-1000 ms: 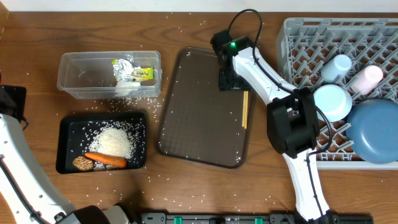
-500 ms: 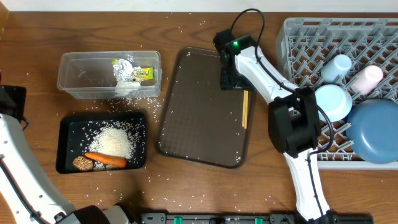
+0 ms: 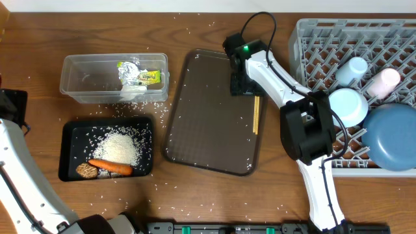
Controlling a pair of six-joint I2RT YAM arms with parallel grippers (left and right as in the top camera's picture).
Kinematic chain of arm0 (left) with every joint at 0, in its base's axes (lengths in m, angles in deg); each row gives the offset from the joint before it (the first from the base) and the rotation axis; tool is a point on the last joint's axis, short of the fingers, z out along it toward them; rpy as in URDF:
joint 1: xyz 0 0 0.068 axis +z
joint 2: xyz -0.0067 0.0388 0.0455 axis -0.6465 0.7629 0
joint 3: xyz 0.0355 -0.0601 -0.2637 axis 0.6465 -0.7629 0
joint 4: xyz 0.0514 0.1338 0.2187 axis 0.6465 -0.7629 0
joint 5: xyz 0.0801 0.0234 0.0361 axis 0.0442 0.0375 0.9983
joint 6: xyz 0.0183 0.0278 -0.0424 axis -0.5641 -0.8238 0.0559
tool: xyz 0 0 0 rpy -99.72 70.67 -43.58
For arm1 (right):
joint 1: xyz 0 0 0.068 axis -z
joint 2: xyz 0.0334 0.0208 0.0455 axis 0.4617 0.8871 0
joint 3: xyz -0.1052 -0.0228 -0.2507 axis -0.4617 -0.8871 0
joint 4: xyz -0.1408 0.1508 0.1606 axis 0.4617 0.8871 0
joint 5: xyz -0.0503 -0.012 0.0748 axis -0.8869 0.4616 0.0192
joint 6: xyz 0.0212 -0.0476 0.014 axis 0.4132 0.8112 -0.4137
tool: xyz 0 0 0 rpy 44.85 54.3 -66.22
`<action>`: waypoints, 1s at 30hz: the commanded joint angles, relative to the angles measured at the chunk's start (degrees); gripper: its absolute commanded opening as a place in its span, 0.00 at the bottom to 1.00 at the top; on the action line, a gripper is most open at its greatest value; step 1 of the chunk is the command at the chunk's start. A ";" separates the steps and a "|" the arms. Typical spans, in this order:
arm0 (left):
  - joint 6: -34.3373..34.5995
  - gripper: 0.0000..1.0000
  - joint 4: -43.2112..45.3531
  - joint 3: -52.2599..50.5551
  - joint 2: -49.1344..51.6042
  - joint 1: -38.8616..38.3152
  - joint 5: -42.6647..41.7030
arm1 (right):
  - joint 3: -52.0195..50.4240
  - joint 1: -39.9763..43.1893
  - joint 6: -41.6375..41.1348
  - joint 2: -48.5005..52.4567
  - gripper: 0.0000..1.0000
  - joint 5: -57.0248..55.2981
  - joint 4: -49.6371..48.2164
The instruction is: Sort waste into correct bins and load items into the dishwasher rack
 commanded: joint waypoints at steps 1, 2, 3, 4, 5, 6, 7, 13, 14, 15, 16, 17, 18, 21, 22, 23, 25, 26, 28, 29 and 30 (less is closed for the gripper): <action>-0.13 0.98 -0.17 0.31 0.13 0.26 -0.15 | -1.73 0.92 -0.13 0.98 0.56 0.42 0.13; -0.11 0.98 -0.17 0.31 0.13 0.26 -0.15 | -1.73 1.03 -0.04 0.98 0.56 0.42 0.09; -0.11 0.98 -0.17 0.31 0.13 0.26 -0.13 | -1.73 1.18 0.07 0.98 0.56 0.39 0.09; -0.11 0.98 -0.17 0.31 0.13 0.26 -0.15 | -1.73 1.33 0.48 0.98 0.56 0.46 0.04; -0.11 0.98 -0.17 0.31 0.13 0.26 -0.15 | -1.73 1.51 0.63 0.98 0.56 0.46 0.09; -0.11 0.98 -0.17 0.31 0.13 0.26 -0.15 | -1.73 1.64 1.01 0.98 0.56 0.57 0.09; -0.11 0.98 -0.17 0.31 0.13 0.26 -0.15 | -1.73 1.77 1.68 0.98 0.56 0.76 0.07; -0.11 0.98 -0.17 0.31 0.13 0.26 -0.15 | -1.77 2.01 2.12 0.98 0.56 1.03 0.04; -0.11 0.98 -0.17 0.31 0.13 0.26 -0.15 | -1.81 1.99 2.14 0.98 0.55 1.31 -0.02; -0.11 0.98 -0.17 0.31 0.13 0.26 -0.15 | -1.90 1.95 2.12 0.98 0.55 1.62 -0.22; -0.11 0.98 -0.17 0.31 0.13 0.26 -0.15 | -2.05 1.88 2.14 0.98 0.54 2.14 -0.50; -0.11 0.98 -0.17 0.31 0.13 0.26 -0.15 | -2.21 1.81 2.10 0.98 0.53 2.49 -0.85; -0.13 0.98 -0.17 0.31 0.13 0.26 -0.15 | -2.58 1.70 2.10 1.01 0.50 2.73 -1.38; -0.11 0.98 -0.17 0.31 0.13 0.26 -0.15 | -4.52 1.46 2.01 0.98 0.36 3.02 -3.43; -0.13 0.98 -0.17 0.31 0.13 0.26 -0.15 | -5.29 1.38 1.77 0.98 0.29 3.04 -4.04; -0.11 0.98 -0.17 0.31 0.13 0.26 -0.15 | -6.10 1.36 1.64 1.01 0.26 3.04 -4.57; -0.11 0.98 -0.17 0.31 0.13 0.26 -0.15 | -6.91 1.36 1.64 0.98 0.22 3.06 -4.83; -0.11 0.98 -0.17 0.31 0.13 0.26 -0.15 | -6.91 1.38 1.68 0.98 0.17 3.32 -4.79; -0.13 0.98 -0.17 0.31 0.13 0.26 -0.15 | -6.78 1.49 1.73 0.94 0.02 3.58 -4.59; -0.13 0.98 -0.17 0.31 0.13 0.26 -0.15 | -6.60 1.60 2.19 0.79 0.01 3.80 -4.44; -0.11 0.98 -0.17 0.31 0.13 0.26 -0.13 | -6.38 1.68 2.91 0.76 0.01 3.87 -4.37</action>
